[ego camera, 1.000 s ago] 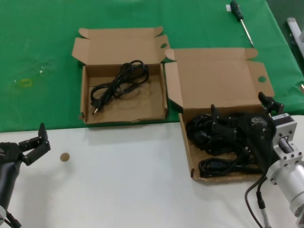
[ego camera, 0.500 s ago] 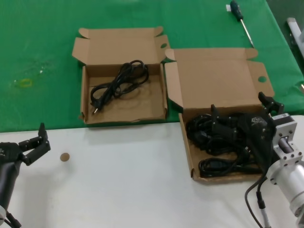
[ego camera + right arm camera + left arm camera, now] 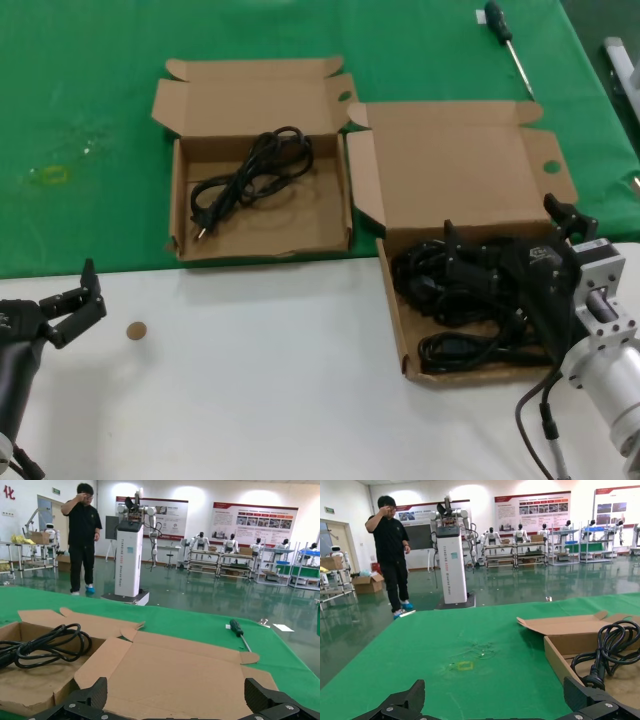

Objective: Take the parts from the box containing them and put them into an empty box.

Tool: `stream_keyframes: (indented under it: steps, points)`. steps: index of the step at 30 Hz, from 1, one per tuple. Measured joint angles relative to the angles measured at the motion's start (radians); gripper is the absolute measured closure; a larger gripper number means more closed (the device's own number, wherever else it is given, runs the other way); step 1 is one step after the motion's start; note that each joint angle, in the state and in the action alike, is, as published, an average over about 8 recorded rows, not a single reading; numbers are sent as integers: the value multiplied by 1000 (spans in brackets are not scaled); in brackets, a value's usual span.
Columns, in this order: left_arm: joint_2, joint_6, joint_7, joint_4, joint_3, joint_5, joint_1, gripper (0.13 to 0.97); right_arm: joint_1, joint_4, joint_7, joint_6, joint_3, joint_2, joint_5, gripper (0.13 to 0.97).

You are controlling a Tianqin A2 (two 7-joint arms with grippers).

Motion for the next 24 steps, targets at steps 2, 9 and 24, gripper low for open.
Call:
stream_keyframes:
  steps: [2, 9, 24]
  points:
    - [0, 0, 0, 0, 0, 0, 0, 132, 0, 0, 0, 0, 0, 0, 0, 129]
    - [0, 0, 0, 0, 0, 0, 0, 132, 0, 0, 0, 0, 0, 0, 0, 129]
    - [0, 0, 0, 0, 0, 0, 0, 132, 0, 0, 0, 0, 0, 0, 0, 129]
